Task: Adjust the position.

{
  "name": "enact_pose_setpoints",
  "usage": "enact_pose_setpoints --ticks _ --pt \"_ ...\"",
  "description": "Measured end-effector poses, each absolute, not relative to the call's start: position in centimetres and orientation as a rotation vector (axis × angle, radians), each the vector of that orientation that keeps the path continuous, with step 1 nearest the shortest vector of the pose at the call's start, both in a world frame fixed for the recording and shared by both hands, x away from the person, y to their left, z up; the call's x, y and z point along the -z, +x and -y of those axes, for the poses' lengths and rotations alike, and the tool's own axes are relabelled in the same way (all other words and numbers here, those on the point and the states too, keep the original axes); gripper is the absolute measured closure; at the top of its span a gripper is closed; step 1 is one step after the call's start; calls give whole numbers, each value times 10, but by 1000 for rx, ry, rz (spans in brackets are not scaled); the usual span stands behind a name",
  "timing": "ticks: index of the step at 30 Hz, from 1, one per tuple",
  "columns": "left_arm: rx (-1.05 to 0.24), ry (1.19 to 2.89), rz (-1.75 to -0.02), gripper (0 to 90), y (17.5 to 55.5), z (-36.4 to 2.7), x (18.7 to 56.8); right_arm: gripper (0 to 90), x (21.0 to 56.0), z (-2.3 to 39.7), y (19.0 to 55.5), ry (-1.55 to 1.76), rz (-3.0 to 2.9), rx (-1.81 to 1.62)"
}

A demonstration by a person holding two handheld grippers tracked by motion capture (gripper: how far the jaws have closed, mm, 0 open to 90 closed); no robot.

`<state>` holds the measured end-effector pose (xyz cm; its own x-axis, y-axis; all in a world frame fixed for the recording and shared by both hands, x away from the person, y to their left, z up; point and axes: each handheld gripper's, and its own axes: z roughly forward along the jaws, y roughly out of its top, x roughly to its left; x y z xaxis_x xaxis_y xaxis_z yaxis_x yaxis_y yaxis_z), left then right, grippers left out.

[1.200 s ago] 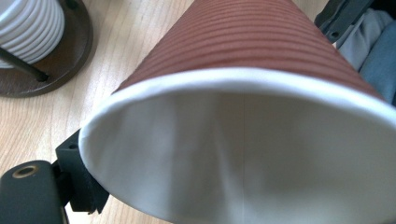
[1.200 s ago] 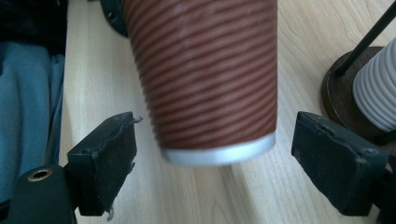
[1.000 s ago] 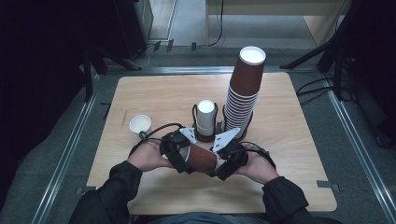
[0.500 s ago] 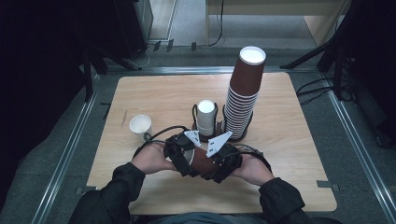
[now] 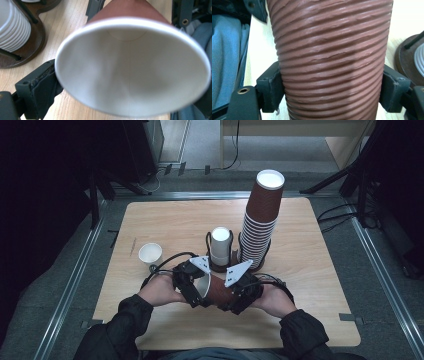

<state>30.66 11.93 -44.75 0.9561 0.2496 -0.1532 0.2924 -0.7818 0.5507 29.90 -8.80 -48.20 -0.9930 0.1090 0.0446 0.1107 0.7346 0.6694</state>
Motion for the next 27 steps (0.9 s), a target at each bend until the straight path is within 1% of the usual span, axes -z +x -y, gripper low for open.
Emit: enact_pose_setpoints --ticks 6,13,21,27 --pt "73 2469 -398 0 306 -133 448 209 478 96 302 -217 2922 1160" --pt "73 2387 -433 0 305 -142 450 208 476 102 303 -242 2904 1202" --pt "111 2258 -454 0 304 -144 448 208 473 105 304 -255 2866 1260" --pt "122 2248 -443 0 304 -137 450 208 473 104 304 -263 2838 1271"
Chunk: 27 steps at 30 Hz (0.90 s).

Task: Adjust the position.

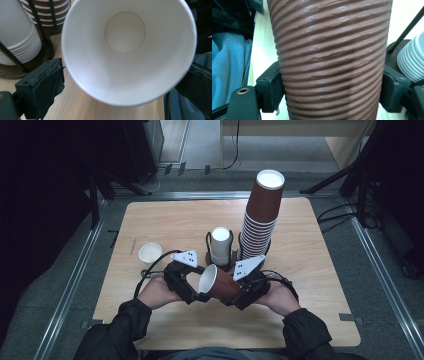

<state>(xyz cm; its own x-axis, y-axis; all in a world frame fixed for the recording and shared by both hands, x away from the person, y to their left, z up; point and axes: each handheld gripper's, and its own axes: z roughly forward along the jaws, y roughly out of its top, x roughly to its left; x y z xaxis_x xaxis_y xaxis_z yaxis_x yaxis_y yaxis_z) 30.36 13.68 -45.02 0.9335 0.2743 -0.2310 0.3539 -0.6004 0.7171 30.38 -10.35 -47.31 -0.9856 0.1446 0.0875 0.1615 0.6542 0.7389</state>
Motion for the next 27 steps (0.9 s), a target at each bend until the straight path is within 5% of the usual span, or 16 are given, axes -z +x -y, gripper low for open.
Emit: enact_pose_setpoints --ticks 15,27 --pt "157 2152 -479 0 305 -129 449 208 473 99 303 -270 2778 1340" --pt "124 2140 -496 103 304 -131 442 208 472 100 303 -266 2785 1388"
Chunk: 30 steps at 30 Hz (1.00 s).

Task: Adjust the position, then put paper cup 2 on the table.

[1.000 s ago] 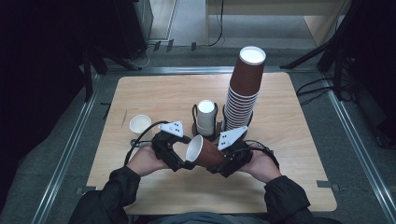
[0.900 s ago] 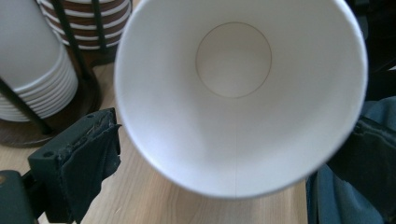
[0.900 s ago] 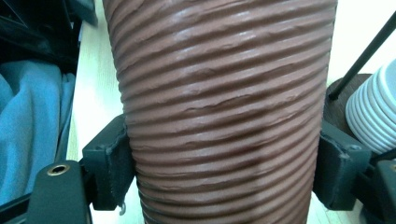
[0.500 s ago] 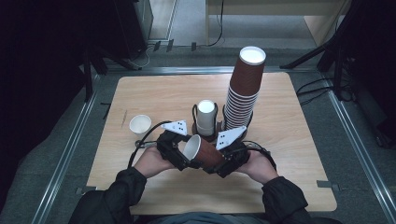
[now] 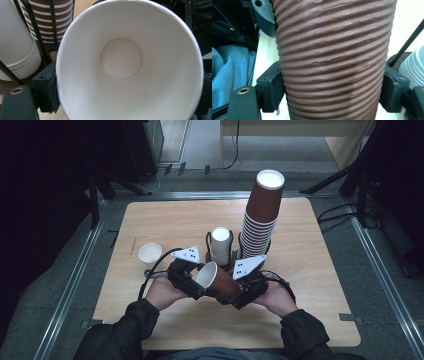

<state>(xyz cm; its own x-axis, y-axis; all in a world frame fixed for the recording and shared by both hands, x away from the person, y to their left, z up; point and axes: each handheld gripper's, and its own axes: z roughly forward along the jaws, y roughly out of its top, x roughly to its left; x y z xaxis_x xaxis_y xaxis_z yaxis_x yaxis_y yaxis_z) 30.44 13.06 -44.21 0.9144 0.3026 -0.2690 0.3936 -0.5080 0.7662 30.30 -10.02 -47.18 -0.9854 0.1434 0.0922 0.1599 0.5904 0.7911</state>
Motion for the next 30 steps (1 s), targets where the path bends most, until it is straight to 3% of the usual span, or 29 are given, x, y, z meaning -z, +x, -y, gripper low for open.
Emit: enact_pose_setpoints --ticks 5,30 --pt "133 2152 -507 105 307 -134 440 155 472 99 304 -305 2787 1361" --pt "38 2341 -567 103 309 -165 433 155 473 123 302 -565 2888 1207"
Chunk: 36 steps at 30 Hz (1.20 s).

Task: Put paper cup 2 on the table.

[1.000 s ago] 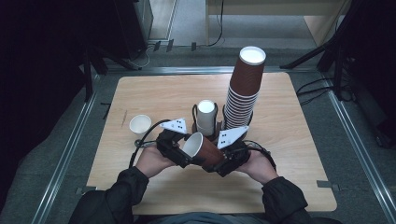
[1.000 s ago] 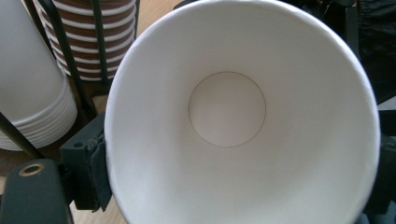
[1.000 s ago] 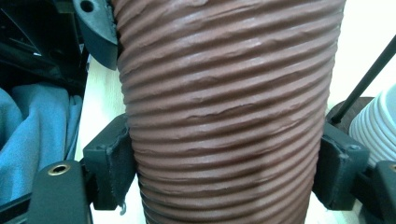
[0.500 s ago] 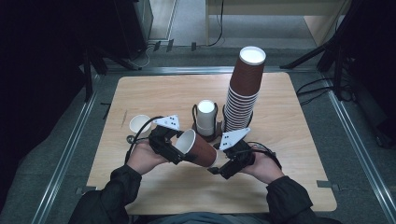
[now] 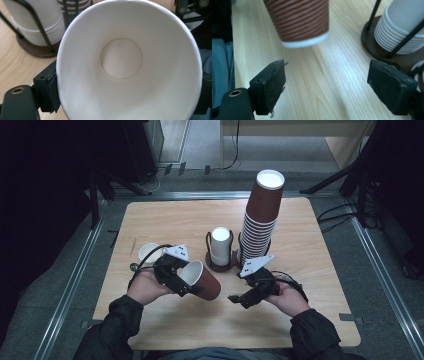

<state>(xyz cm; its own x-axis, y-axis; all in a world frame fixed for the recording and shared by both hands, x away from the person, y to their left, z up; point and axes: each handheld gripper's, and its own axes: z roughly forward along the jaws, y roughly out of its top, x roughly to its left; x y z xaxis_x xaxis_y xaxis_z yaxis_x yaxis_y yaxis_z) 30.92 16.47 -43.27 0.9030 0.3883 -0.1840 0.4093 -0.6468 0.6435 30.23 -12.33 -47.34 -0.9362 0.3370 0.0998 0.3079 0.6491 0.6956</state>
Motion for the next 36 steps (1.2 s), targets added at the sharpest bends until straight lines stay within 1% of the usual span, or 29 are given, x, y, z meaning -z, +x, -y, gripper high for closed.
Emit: enact_pose_setpoints --ticks 15,22,30,36 --pt "12 2431 -612 101 311 -191 430 155 474 134 308 638 -2793 -1174" --pt "-15 2459 -676 101 310 -207 432 158 473 138 309 628 -2750 -1216" --pt "-30 2453 -735 101 308 -231 431 161 475 145 312 650 -2748 -1184" --pt "-60 2488 -794 101 306 -247 431 161 476 145 313 631 -2757 -1183"
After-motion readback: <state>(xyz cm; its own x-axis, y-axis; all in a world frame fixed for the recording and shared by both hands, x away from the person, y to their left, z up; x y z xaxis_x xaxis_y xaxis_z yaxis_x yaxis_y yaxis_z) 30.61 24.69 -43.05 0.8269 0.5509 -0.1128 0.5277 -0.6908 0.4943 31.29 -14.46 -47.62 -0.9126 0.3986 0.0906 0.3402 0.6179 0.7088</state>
